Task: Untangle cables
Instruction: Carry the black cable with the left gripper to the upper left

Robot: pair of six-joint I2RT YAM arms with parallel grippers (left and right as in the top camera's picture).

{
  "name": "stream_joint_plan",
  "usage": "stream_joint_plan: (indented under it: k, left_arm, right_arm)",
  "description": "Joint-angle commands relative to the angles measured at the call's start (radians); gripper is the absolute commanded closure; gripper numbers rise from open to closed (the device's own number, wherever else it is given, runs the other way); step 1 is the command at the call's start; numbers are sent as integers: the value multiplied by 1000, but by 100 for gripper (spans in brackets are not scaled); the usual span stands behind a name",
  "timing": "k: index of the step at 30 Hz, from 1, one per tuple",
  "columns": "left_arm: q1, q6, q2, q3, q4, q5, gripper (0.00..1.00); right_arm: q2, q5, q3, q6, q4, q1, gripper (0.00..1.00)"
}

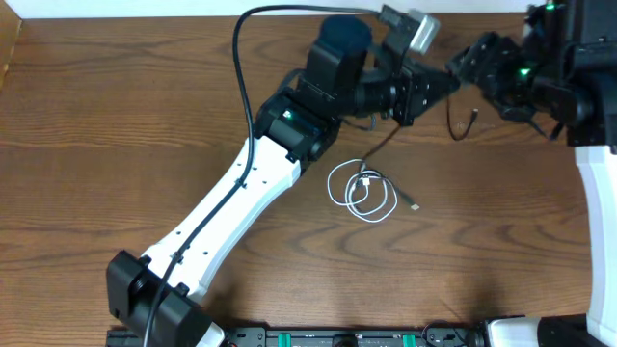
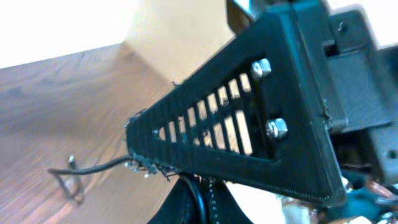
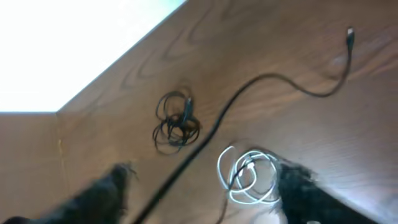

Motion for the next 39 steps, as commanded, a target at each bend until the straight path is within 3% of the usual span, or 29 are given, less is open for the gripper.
stream_joint_plan:
  k: [1, 4, 10, 20, 26, 39]
  left_arm:
    - [21, -125, -23, 47, 167, 13, 92]
    - [59, -210, -23, 47, 274, 12, 93]
    - [112, -340, -23, 63, 459, -45, 93]
    - [176, -345, -23, 144, 463, -270, 92]
    - [296, -348, -23, 143, 366, -266, 93]
    - [594, -413, -23, 143, 365, -188, 93]
  right_arm:
    - [3, -9, -27, -73, -80, 15, 8]
    - [3, 16, -27, -73, -106, -22, 2]
    - [3, 16, -27, -111, -124, -85, 1]
    - [3, 19, -27, -133, -149, -89, 1]
    - [3, 20, -27, -158, -163, -89, 1]
    - [3, 34, -29, -174, -161, -89, 1]
